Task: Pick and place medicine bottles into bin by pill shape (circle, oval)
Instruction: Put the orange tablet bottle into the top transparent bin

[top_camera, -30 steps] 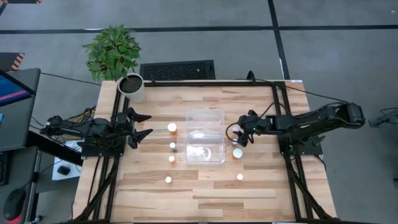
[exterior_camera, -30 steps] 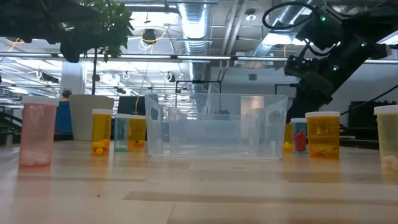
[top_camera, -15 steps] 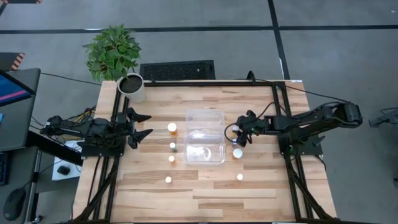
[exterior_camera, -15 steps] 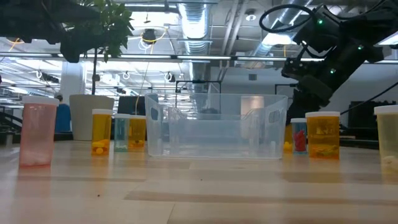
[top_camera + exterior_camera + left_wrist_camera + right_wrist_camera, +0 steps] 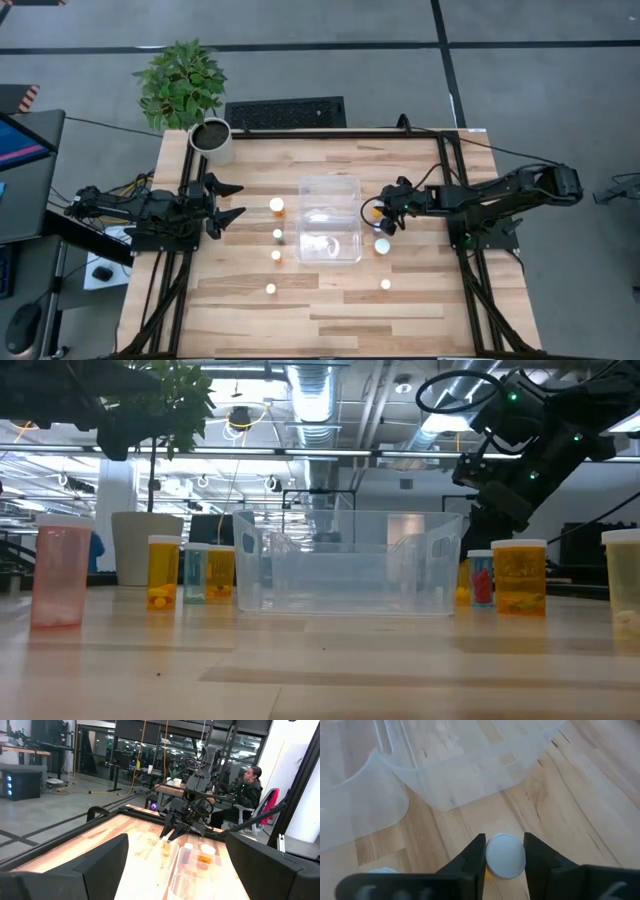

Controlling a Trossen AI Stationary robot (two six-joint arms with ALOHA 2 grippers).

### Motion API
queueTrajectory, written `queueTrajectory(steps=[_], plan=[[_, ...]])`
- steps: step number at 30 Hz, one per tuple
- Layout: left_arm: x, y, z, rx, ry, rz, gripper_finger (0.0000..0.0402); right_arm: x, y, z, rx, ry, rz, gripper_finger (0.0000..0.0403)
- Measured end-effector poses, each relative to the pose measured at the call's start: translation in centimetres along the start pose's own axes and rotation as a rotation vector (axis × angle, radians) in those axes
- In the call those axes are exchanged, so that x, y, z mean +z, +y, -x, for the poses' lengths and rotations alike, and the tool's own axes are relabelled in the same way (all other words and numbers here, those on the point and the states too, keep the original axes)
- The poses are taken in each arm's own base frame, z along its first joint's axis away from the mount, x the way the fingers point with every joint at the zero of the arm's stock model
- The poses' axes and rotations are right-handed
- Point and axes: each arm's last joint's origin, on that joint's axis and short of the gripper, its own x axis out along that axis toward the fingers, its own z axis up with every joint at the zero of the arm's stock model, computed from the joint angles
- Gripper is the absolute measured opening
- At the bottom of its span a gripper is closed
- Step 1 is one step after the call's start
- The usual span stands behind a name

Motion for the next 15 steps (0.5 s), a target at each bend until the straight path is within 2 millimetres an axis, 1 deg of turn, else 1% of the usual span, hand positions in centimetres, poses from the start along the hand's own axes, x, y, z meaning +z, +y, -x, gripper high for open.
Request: queueTrajectory(steps=[5,7,10,15], plan=[[0.0,0.0,0.0,0.000,0.000,0.000,0.0330,0.0,0.0,0.1,0.001,-0.002,-0.001,0.0111],[0.0,0.0,0.0,0.000,0.000,0.000,0.0330,0.4,0.0,0.2,0.002,-0.006,-0.001,0.0110],[0.0,0.0,0.0,0.000,0.000,0.000,0.0330,1.8,0.3,0.6,0.005,-0.019,0.018,0.0110],[0.0,0.0,0.0,0.000,0.000,0.000,0.0330,4.6,0.5,1.7,-0.028,-0.003,0.081,0.0112]])
